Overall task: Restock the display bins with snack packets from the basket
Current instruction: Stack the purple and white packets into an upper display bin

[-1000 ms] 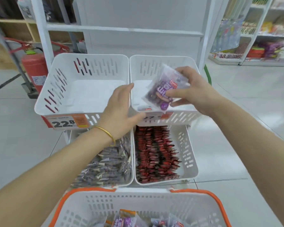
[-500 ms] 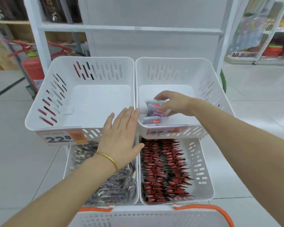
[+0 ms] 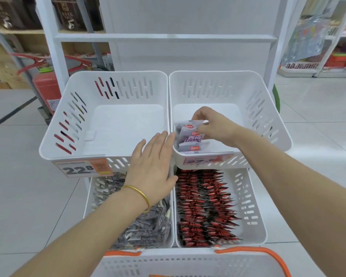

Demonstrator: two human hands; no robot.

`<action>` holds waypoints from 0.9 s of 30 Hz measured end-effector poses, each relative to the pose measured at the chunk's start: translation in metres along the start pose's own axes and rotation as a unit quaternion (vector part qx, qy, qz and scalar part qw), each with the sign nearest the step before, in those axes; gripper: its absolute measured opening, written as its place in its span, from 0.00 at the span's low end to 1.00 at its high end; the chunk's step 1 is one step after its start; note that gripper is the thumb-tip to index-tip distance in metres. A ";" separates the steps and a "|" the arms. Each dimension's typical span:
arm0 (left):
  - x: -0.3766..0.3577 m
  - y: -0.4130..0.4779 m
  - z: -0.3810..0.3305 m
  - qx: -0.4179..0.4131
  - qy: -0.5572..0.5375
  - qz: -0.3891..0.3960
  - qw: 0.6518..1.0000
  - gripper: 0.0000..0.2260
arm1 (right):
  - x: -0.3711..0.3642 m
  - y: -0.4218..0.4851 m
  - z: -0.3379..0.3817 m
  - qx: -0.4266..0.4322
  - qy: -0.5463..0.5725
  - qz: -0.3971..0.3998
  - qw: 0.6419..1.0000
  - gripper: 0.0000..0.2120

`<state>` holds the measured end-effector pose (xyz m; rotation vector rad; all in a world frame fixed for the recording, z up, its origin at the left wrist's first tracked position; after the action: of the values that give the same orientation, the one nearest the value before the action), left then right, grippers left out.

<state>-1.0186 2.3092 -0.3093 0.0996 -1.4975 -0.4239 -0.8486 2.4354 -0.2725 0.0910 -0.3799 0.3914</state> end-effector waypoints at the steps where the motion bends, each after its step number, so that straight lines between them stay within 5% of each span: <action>1: -0.001 0.000 0.000 0.000 0.003 0.001 1.000 0.41 | -0.001 0.000 0.001 -0.018 -0.020 0.016 1.000 0.10; 5: -0.001 0.000 0.000 0.003 0.002 -0.003 1.000 0.41 | -0.008 0.002 0.005 -0.063 -0.091 0.031 0.993 0.24; 9: -0.001 0.000 -0.001 0.003 0.010 0.007 1.000 0.42 | -0.025 0.001 0.003 -0.075 -0.187 0.035 0.979 0.27; 12: 0.000 0.000 -0.001 0.007 0.018 0.013 1.000 0.41 | -0.016 0.000 0.008 -0.103 -0.071 -0.012 0.992 0.32; 14: 0.001 0.000 -0.001 0.008 0.020 0.017 1.000 0.41 | -0.008 -0.002 0.010 -0.108 0.009 -0.040 0.993 0.31; 18: 0.001 0.001 -0.002 0.010 0.022 0.025 0.999 0.41 | -0.013 -0.006 0.007 -0.056 -0.129 -0.063 0.988 0.35; 23: 0.001 0.001 -0.002 0.013 0.017 0.028 0.999 0.42 | -0.026 -0.009 0.009 -0.027 -0.216 -0.147 0.965 0.28; 27: 0.002 0.001 -0.003 0.013 0.020 0.034 0.999 0.42 | -0.032 -0.014 0.013 -0.028 -0.233 -0.142 0.962 0.29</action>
<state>-1.0159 2.3085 -0.3070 0.0774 -1.4626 -0.3469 -0.8751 2.4092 -0.2728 0.1810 -0.8318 0.0680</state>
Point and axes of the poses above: each hand's wrist, its own y-axis towards the middle knuckle, its own x-axis out of the back of the hand, z = x × y, the point moved 1 cm from there along y, towards the middle knuckle, and after that the axes turned 8 degrees about y, right-handed, at the moved point
